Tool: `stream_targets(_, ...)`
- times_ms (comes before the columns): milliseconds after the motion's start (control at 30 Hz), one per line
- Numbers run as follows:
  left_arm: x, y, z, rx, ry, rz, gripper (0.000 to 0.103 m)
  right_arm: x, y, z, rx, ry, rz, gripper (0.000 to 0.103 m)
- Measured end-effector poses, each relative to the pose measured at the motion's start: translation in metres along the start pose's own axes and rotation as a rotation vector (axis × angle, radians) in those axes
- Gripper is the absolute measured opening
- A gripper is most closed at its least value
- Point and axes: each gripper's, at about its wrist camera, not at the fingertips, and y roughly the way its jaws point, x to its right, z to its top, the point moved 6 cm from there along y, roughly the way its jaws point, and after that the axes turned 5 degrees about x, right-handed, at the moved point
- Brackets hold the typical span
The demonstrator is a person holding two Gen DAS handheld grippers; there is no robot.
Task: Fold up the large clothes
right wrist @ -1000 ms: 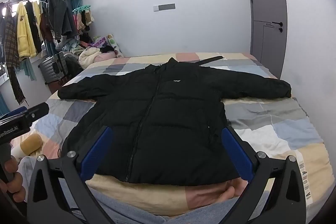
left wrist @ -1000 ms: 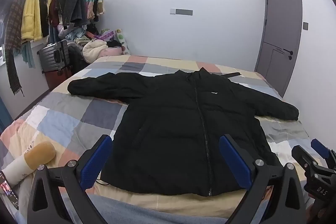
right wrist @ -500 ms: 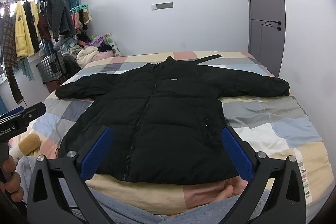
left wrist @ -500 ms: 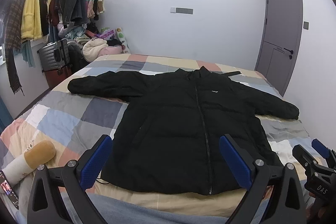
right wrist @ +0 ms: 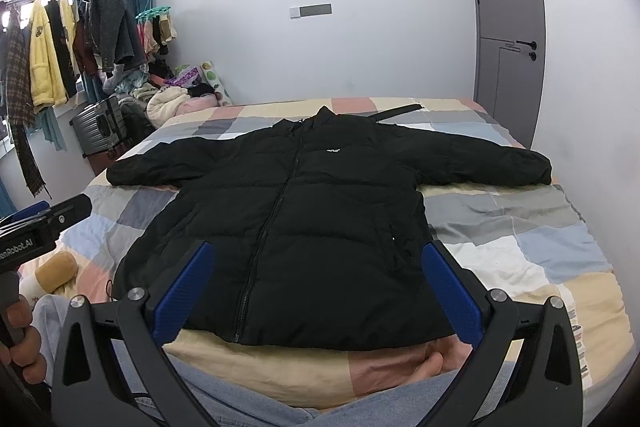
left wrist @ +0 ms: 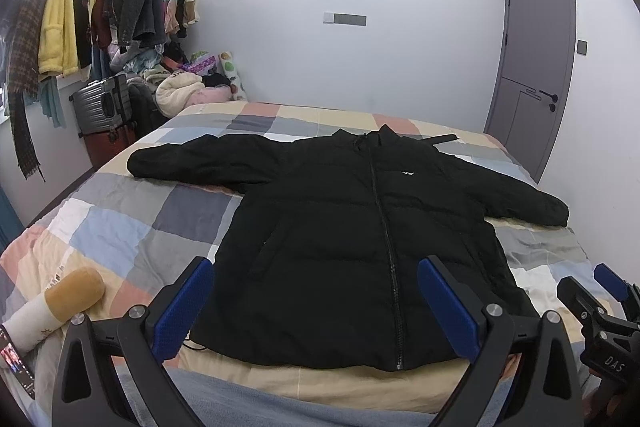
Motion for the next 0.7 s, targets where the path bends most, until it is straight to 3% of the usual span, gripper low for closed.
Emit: stream_targets(700, -0.0018, -0.0017, 0.0018, -0.002, -0.005, -0.004, 0.103, -0.0024, -0.003, -0.0036, -0.002, -0.006, -0.008, 0.103)
